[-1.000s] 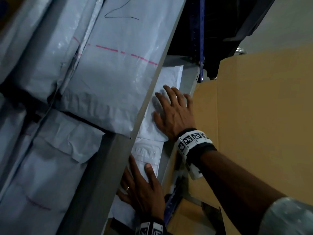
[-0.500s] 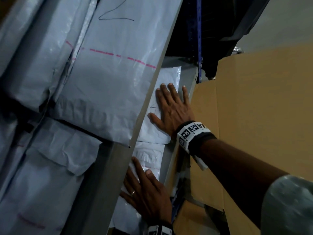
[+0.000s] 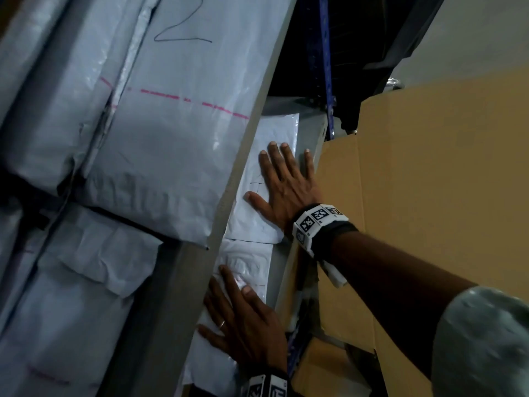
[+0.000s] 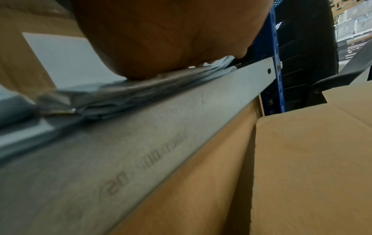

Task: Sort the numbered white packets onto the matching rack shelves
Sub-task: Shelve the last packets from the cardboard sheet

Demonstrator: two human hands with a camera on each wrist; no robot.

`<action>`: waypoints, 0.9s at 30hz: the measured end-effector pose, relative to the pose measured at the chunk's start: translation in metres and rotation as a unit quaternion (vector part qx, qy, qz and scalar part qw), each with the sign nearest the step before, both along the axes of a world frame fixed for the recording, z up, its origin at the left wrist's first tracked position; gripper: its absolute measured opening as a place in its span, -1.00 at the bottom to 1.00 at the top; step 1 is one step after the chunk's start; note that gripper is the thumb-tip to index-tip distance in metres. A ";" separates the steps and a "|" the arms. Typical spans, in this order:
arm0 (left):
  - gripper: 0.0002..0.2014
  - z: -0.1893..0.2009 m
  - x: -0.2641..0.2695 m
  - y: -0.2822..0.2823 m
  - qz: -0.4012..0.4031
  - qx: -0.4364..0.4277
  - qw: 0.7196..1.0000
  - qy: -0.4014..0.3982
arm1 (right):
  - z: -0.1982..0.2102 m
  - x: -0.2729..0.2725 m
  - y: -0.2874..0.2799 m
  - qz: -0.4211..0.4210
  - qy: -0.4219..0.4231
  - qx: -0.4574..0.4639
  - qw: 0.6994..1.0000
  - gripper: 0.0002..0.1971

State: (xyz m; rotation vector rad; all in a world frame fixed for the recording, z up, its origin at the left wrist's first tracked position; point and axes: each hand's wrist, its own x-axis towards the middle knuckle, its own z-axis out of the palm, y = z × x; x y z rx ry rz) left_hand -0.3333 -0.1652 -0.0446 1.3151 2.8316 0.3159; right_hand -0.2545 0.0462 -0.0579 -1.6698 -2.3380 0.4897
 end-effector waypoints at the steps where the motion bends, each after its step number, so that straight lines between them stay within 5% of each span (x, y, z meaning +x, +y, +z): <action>1: -0.48 0.002 0.001 0.000 -0.002 0.009 1.000 0.000 | 0.003 0.002 -0.001 -0.001 0.008 0.006 1.000 -0.08; 7: -0.52 0.018 0.006 0.002 0.014 0.071 0.997 -0.037 | 0.017 0.023 -0.036 -0.017 0.078 0.047 0.996 -0.29; 12: -0.74 0.025 0.012 0.000 -0.008 0.119 0.993 -0.023 | 0.022 0.051 -0.070 -0.044 0.119 0.094 0.987 -0.61; 17: -0.81 0.044 0.031 0.008 -0.027 0.127 0.991 -0.031 | 0.049 0.078 -0.106 -0.093 0.128 0.094 0.983 -0.68; 27: -0.96 0.160 0.114 0.000 -0.141 0.232 0.939 -0.209 | 0.159 0.191 -0.213 -0.233 0.222 0.044 0.946 -0.85</action>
